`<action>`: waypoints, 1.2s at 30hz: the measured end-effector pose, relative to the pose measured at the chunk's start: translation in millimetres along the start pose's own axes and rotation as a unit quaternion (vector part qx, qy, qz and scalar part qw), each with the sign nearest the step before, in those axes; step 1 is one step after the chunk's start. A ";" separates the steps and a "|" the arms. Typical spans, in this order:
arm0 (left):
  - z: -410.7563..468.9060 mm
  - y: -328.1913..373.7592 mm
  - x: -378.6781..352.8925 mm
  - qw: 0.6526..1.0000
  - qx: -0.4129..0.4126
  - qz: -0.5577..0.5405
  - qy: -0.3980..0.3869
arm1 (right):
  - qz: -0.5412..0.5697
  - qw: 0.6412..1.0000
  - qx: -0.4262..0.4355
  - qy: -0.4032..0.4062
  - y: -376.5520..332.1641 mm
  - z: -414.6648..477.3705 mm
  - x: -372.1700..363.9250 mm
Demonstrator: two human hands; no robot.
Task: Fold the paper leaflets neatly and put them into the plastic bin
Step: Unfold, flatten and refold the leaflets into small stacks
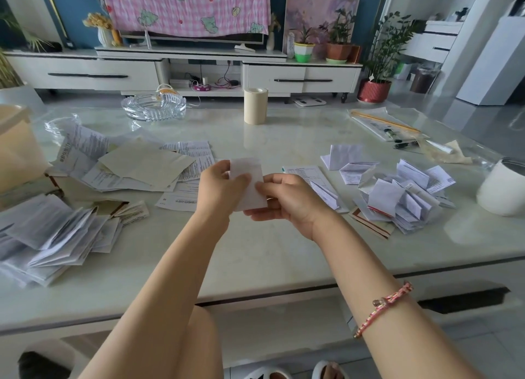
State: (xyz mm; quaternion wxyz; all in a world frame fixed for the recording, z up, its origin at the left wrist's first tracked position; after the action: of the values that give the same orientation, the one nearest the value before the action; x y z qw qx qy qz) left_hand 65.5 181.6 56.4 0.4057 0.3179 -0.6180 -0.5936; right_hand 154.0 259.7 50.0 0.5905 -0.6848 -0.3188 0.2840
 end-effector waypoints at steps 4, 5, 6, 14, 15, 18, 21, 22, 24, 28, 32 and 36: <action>1.1 -0.9 -3.3 1.000 -0.010 0.001 0.002 | -0.032 0.999 0.011 0.038 0.5 0.3 6.3; 1.5 -1.3 -3.5 1.000 -0.006 -0.006 0.003 | -0.037 0.998 0.013 0.045 0.6 0.4 7.8; 1.9 -2.2 -3.7 1.000 -0.003 -0.011 0.004 | -0.042 0.998 0.015 0.051 0.8 0.7 9.2; 0.5 -4.2 -2.1 0.997 0.031 -0.074 0.020 | -0.034 0.997 0.017 0.066 0.3 -0.1 16.7; -0.4 -3.2 -2.2 0.996 0.028 -0.079 0.013 | -0.040 0.996 0.029 0.079 -0.1 0.2 17.7; -2.9 -0.3 -4.7 0.996 0.020 -0.084 0.001 | -0.062 0.989 0.056 0.124 0.1 1.2 21.9; -3.1 0.8 -5.8 0.996 0.016 -0.084 0.005 | -0.064 0.989 0.054 0.123 0.6 2.9 25.0; -2.8 0.7 -5.6 0.996 0.017 -0.083 0.005 | -0.066 0.990 0.052 0.116 1.0 3.7 26.4; -2.1 0.2 -5.7 0.997 0.020 -0.080 0.004 | -0.070 0.990 0.056 0.109 0.7 4.0 29.2; -4.4 -1.6 -10.7 0.998 0.030 -0.053 -0.021 | -0.102 0.979 0.091 0.154 -4.2 6.2 37.6; -5.0 -7.3 -15.6 0.999 0.026 -0.016 -0.036 | -0.098 0.931 0.109 0.333 -4.6 18.6 71.9; -6.4 -11.0 -23.6 0.997 0.030 0.029 -0.064 | -0.200 0.865 0.046 0.458 7.2 18.2 100.9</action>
State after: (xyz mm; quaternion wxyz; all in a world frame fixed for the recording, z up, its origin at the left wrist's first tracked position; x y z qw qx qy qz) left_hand 81.2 198.2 42.4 0.3727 0.2728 -0.6694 -0.5818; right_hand 204.9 348.3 39.1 0.7450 -0.6316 -0.1291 -0.1712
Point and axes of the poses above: each hand's wrist, its own z-axis towards the middle knuckle, its own x-axis out of the back of the hand, y = z × x, the point moved 2 cm from there along z, towards the middle knuckle, and after that the axes turned 6 degrees about y, right-handed, at the moved point
